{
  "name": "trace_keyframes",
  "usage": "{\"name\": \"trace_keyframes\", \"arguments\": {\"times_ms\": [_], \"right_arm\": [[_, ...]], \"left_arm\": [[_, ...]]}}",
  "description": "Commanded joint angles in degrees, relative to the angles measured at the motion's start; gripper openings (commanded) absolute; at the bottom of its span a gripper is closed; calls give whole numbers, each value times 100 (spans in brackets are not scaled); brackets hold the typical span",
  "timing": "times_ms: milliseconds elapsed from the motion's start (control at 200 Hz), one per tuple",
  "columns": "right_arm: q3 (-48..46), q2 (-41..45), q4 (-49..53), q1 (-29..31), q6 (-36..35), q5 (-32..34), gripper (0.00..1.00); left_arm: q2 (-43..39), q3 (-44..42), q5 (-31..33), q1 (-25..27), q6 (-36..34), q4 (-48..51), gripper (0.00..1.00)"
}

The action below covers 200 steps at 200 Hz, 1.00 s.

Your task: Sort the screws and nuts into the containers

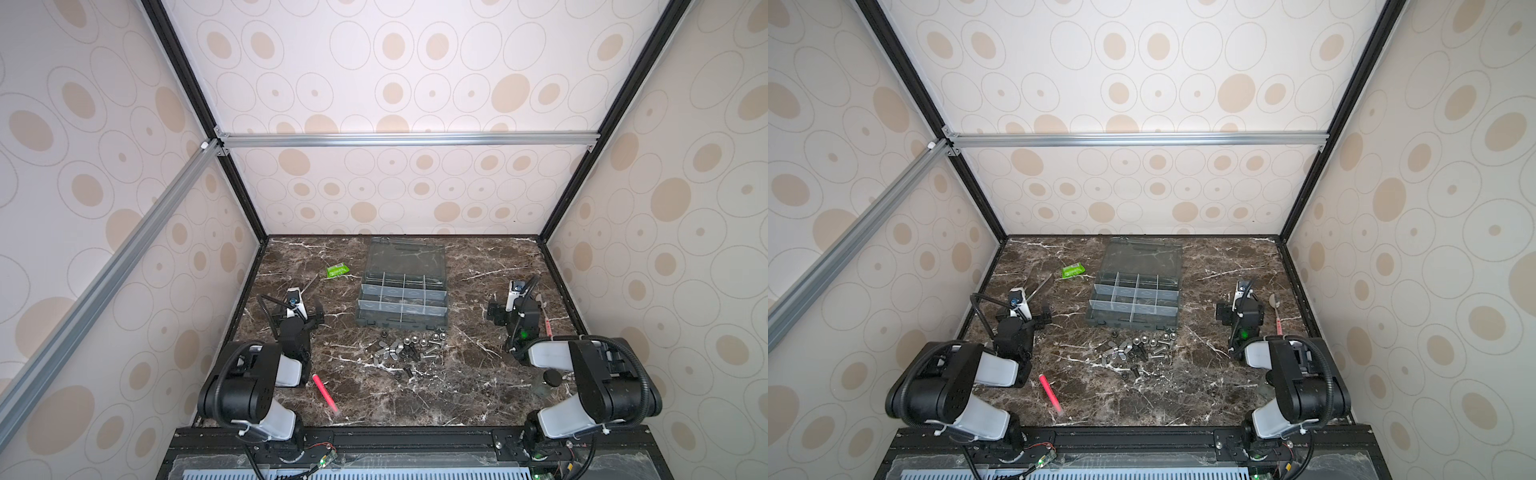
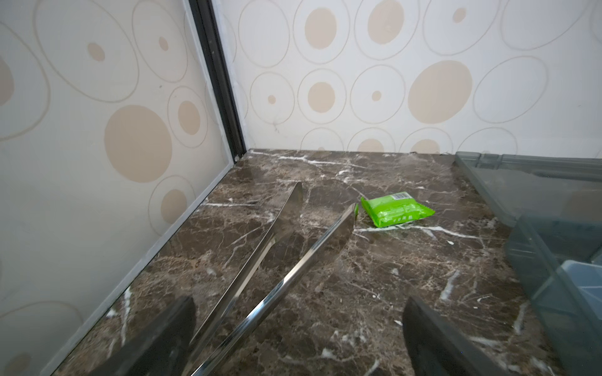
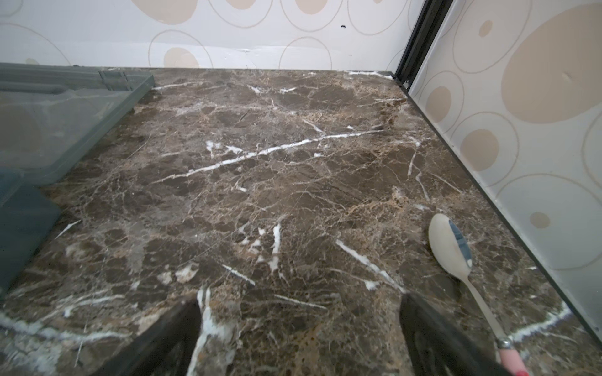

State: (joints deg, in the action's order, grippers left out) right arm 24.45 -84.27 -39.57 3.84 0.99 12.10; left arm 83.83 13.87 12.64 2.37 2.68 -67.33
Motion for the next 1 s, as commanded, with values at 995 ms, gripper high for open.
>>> {"name": "trace_keyframes", "arguments": {"times_ms": [995], "right_arm": [[1502,3212,7059,3946,3311,84,98]], "left_arm": [[-3414,1445,-1633,2038,1947,7492,79]]}}
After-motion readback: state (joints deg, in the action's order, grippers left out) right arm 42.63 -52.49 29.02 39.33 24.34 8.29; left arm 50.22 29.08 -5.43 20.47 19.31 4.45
